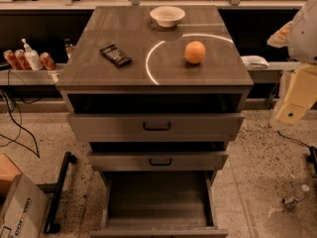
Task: Place rxbar chocolate into bottom drawer
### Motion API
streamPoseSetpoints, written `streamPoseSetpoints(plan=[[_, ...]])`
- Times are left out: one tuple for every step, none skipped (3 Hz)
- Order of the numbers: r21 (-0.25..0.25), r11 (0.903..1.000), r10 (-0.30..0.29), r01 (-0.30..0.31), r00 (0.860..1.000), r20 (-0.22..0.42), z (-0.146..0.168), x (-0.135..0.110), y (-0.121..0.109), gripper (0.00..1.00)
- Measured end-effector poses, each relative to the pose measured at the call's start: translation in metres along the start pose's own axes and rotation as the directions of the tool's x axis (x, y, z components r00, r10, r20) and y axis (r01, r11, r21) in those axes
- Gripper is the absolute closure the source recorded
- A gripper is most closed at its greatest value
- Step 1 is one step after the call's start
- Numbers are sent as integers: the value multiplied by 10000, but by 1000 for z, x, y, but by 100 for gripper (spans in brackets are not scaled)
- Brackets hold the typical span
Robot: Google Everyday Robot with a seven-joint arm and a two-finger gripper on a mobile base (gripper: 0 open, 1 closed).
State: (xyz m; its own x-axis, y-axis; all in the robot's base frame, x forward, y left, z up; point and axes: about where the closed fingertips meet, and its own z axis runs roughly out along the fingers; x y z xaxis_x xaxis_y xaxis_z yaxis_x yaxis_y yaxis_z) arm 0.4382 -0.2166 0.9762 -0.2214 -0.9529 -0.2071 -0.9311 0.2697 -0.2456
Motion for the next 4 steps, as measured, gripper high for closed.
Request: streamPoseSetpoints(plan=[[70, 10000, 6, -6, 10000, 91, -1, -2, -1, 0], [437, 9987, -271, 249, 9984, 503, 3, -30, -11, 0], [662, 9965, -602, 515, 9887, 1372, 10, -66, -26, 0], [459, 9976, -611, 514, 9681, 2430, 22, -100, -44, 0]])
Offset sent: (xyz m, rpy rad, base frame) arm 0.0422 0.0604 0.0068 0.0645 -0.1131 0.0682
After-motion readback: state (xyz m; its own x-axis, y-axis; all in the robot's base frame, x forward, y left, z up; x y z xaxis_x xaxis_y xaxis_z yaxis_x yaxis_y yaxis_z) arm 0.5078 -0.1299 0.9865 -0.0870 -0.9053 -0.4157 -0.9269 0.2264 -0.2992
